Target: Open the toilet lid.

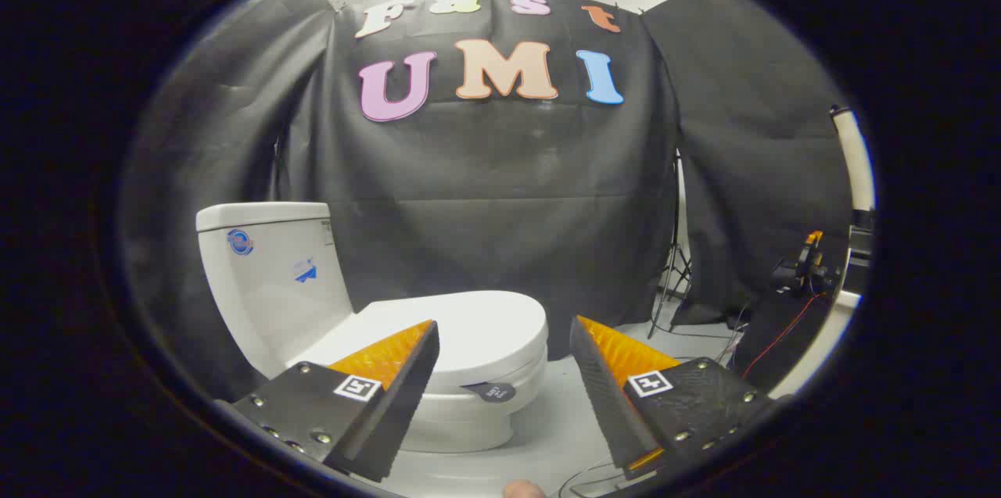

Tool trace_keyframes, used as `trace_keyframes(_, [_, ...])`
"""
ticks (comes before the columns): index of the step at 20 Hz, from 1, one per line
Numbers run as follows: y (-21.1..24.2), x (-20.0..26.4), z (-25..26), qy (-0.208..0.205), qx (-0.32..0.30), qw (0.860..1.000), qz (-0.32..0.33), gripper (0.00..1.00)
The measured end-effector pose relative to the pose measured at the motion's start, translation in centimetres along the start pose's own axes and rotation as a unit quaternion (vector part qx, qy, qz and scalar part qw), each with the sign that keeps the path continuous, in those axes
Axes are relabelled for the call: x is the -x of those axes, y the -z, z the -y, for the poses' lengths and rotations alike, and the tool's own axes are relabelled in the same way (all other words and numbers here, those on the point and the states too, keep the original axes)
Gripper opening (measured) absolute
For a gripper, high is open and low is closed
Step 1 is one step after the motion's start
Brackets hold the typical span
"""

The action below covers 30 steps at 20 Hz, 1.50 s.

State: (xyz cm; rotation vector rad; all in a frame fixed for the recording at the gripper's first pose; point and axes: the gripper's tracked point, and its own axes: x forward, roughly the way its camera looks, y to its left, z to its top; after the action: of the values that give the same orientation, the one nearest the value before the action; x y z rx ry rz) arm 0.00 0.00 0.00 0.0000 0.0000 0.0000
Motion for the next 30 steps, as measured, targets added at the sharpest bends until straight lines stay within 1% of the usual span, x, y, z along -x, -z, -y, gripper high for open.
trace_keyframes(4, [1.1, -0.7, 0.0, 0.001, -0.018, 1.0, -0.01, 0.99])
trace_keyframes(7, [1.1, -1.2, 0.1, 0.001, -0.004, 1.0, -0.007, 0.99])
trace_keyframes(11, [1.0, -1.5, -0.3, -0.007, -0.001, 1.0, -0.005, 0.99])
trace_keyframes(15, [1.2, -1.8, -0.6, -0.015, 0.015, 1.0, -0.003, 0.99])
trace_keyframes(21, [1.6, -3.1, -0.4, -0.014, 0.015, 1.0, -0.017, 0.99])
trace_keyframes(24, [2.2, -4.7, -0.2, -0.013, 0.001, 0.999, -0.038, 0.99])
trace_keyframes(30, [5.7, -7.1, -0.3, -0.004, -0.041, 0.991, -0.124, 0.99])
